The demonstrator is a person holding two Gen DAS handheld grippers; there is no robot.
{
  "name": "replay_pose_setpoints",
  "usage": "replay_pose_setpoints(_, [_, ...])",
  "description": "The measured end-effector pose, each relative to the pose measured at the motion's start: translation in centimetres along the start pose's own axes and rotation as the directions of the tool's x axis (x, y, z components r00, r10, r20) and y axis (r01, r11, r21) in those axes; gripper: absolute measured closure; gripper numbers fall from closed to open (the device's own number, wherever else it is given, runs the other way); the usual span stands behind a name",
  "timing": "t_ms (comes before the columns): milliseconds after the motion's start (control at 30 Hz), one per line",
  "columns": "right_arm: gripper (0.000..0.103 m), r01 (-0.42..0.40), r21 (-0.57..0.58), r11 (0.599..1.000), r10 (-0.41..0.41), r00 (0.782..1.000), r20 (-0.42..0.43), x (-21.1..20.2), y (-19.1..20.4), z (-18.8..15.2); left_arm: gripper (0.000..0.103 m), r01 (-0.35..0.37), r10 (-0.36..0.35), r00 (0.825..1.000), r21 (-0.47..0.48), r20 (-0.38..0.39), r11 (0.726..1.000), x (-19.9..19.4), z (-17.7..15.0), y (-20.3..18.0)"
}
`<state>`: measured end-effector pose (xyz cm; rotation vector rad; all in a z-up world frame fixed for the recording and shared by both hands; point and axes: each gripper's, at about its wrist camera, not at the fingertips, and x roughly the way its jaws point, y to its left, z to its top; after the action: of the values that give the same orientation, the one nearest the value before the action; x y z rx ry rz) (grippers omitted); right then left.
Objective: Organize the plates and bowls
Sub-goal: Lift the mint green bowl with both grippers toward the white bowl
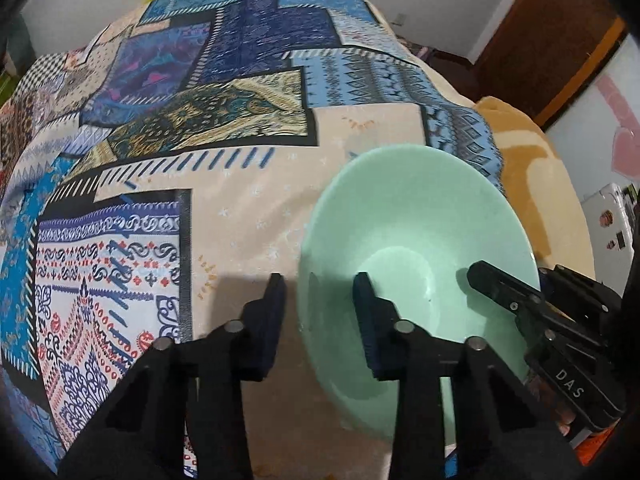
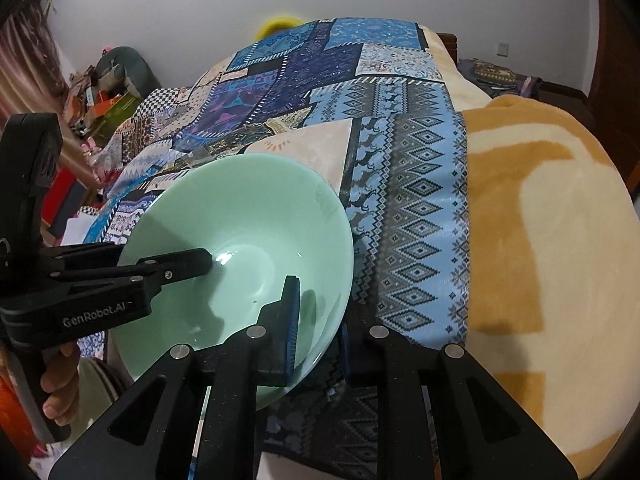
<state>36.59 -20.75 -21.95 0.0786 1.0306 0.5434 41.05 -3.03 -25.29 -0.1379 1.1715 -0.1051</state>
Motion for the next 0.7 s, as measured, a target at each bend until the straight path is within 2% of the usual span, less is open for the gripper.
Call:
replay_pose_setpoints(33, [0.087,0.001,0.005,1.0,-0.001,1.0,-0.001,0.0,0.0,0.1,0.081,0.005,-0.005,1.0,0.009,-0.001,1.0,0.0,-0.1,-0.3])
replay_pose_setpoints(67, [0.088,0.007,0.006,1.0,-0.007,1.0,-0.004,0.0,0.0,0.1,0.083,0.004,-0.004,1.0,0.016,-0.003,1.0,0.0,-0.1,-0.5])
replay_pose_setpoints(400, [0.088,0.005,0.033,0.999,-0.005,1.0,-0.001,-1.2,0.7,-0.6,0.083,0.02,-0.02,1.0,0.005,-0.009,1.0,-1.1,-1.2,-0.7])
replay_pose_setpoints(700, [0.088,0.004,0.016,1.0,-0.004,1.0,0.024,-3.7,2.6,-1.1,0.083,0.035,-0.035,0.999,-0.004,0.016,0.999,-4.4,-2.9,-0.5])
